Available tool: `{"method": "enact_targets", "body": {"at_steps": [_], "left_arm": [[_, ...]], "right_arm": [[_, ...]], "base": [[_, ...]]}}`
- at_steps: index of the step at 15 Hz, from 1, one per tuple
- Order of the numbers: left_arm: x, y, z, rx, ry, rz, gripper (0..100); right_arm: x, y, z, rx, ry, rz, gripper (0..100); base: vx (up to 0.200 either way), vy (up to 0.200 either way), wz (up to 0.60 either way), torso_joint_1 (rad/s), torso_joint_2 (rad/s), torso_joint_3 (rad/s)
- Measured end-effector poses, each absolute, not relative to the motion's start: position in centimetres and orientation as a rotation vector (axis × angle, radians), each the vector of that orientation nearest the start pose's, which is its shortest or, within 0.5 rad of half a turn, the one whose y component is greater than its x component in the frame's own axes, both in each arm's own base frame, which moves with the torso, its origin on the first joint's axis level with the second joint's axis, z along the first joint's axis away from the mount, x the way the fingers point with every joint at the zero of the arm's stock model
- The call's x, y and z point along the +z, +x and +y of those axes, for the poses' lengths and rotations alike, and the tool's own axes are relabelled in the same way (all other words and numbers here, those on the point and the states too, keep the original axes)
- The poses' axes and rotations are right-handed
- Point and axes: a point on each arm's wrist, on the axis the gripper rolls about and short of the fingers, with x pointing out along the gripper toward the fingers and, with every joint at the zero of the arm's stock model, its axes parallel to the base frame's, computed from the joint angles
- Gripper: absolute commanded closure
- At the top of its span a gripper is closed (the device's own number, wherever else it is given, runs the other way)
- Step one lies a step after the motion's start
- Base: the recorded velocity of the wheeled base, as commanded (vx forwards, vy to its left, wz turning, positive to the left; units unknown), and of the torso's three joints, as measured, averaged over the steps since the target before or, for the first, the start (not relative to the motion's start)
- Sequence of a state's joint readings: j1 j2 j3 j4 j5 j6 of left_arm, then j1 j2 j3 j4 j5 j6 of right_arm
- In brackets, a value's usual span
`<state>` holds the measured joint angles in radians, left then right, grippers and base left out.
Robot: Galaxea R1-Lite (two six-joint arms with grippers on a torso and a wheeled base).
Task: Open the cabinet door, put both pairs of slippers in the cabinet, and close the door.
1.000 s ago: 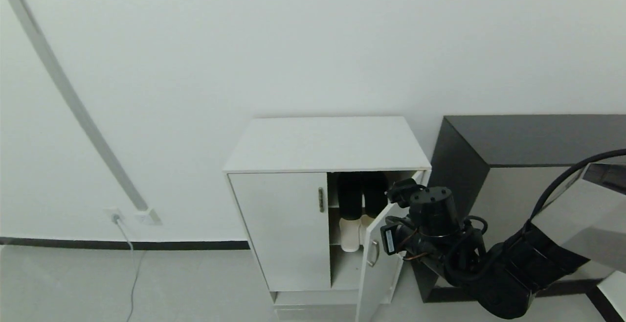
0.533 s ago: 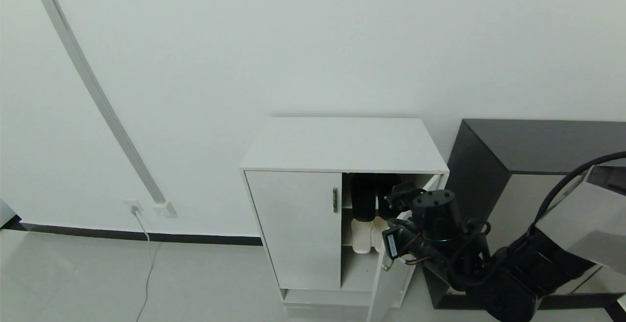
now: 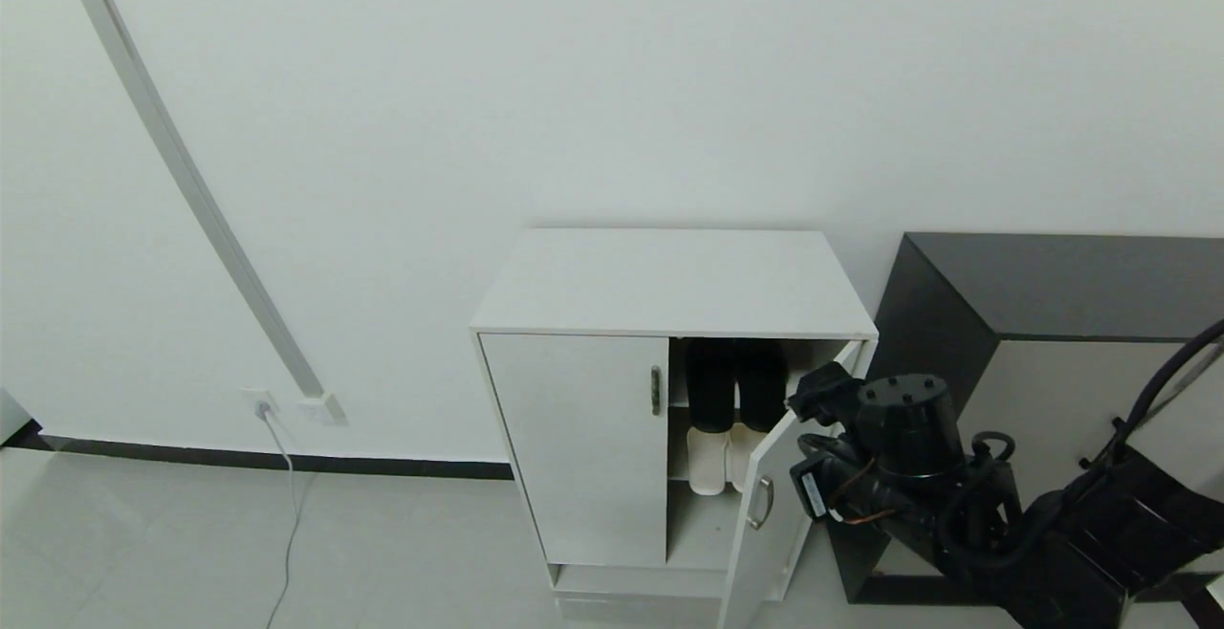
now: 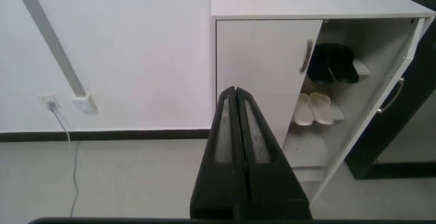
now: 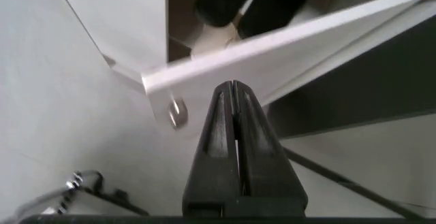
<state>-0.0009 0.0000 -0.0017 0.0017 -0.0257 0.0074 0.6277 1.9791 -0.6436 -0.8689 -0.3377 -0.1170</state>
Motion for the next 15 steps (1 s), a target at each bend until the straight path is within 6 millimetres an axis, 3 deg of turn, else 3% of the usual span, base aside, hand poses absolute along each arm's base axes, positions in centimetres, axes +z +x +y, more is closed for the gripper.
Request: {"method": "enact_targets", "body": {"at_steps": [2,8,15], "left_arm": [[7.6,-2.3,-0.1,-0.027,0.006,-0.002,100],[7.6,-2.3,-0.1,-0.026,0.005,-0.001,100],[7.6,-2.3,-0.1,-0.027,0.005,-0.002,100]], "right_arm": [[7.1,26.3,17.9,0.314,-0.380,0.437,100],[5.8,26.1,17.5,0.337,-0.421,0.485,100],[4.2,28.4,19.2,0.325,-0.343,0.425,100]], "base": [[0.200,0.000,0.00,-0.010,-0.01,0.002],[0.000,0.000,0.00,0.000,0.00,0.000],[0.000,0.000,0.00,0.000,0.00,0.000]]}}
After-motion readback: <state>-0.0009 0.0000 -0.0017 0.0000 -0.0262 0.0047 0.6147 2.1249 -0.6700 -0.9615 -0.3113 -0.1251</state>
